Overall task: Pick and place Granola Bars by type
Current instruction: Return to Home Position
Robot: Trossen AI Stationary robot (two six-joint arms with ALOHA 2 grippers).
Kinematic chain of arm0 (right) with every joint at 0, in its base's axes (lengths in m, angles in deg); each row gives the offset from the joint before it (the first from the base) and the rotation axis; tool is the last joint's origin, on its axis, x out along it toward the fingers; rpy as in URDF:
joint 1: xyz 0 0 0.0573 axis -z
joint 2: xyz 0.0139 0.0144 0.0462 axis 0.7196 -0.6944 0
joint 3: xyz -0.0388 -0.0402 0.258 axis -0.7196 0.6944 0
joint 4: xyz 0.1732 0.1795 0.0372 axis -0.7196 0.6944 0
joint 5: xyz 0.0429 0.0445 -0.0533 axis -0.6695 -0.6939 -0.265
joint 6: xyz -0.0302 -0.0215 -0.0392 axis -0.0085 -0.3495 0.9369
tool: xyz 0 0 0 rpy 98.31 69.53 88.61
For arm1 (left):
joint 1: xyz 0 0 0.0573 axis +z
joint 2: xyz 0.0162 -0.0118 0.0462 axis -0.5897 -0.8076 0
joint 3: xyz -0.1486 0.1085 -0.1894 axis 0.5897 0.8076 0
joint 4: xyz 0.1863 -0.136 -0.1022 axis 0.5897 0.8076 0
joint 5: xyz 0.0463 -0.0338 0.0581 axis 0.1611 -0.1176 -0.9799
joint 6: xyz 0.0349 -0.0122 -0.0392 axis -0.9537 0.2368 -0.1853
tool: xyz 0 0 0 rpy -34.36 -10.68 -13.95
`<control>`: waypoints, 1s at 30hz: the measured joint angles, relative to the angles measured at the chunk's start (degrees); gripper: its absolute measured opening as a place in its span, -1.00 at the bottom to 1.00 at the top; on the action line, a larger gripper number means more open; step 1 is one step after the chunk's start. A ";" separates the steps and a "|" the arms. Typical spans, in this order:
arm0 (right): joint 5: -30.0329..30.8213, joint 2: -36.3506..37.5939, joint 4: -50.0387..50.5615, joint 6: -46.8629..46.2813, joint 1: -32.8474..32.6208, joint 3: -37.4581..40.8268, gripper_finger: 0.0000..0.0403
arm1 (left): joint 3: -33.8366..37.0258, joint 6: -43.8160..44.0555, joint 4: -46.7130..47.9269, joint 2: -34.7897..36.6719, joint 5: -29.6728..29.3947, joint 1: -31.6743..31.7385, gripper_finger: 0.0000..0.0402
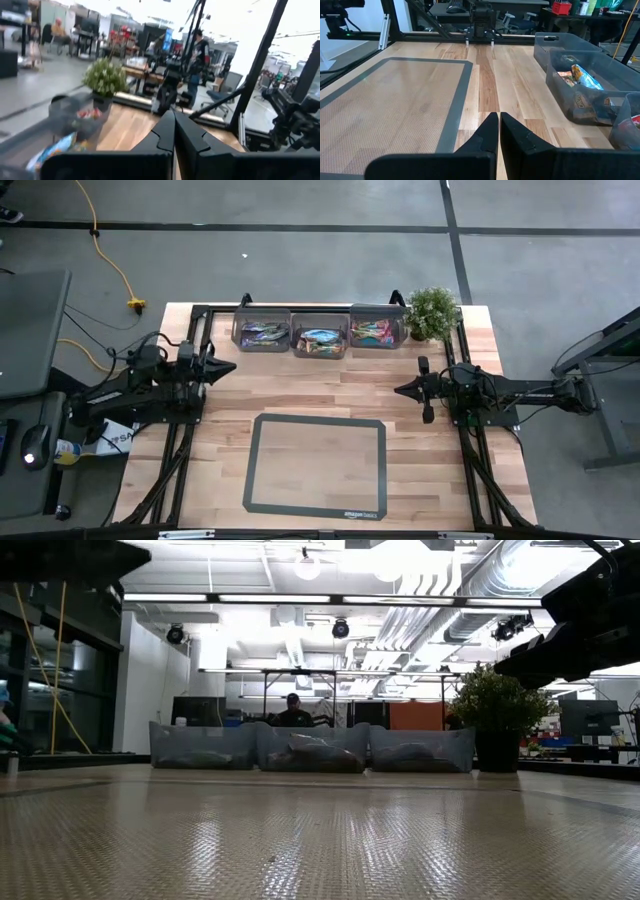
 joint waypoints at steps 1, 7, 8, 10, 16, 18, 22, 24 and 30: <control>-0.01 -0.02 0.00 0.00 -0.02 -0.01 -1.00 | 0.01 -0.35 -0.96 0.00 0.27 0.02 -1.00; -0.01 0.00 -0.01 0.00 0.00 0.01 -1.00 | 1.65 -0.61 -4.59 0.02 0.50 0.02 -1.00; -0.01 -0.02 -0.01 0.00 0.00 -0.01 -1.00 | 2.58 -0.24 -5.54 0.02 0.61 0.02 -1.00; -0.01 -0.02 -0.01 0.00 -0.01 0.01 -1.00 | 4.95 1.38 -8.53 -0.02 1.27 0.02 -1.00; -0.01 -0.01 -0.03 0.00 -0.01 0.00 -1.00 | 11.58 5.64 -19.36 -0.03 0.47 0.02 -1.00; -0.01 0.00 -0.03 0.00 0.00 0.01 -1.00 | 12.37 6.18 -20.53 0.02 -1.03 0.02 -1.00; -0.01 0.00 -0.03 0.00 -0.01 -0.02 -1.00 | 12.61 6.17 -20.35 -0.02 -2.84 0.02 -1.00; 0.00 -0.01 -0.03 0.00 -0.02 0.00 -1.00 | 12.61 5.89 -20.36 0.00 -4.47 0.00 -1.00; -0.01 0.00 -0.03 0.00 0.00 0.01 -1.00 | 12.61 2.74 -20.17 0.00 -8.75 0.02 -1.00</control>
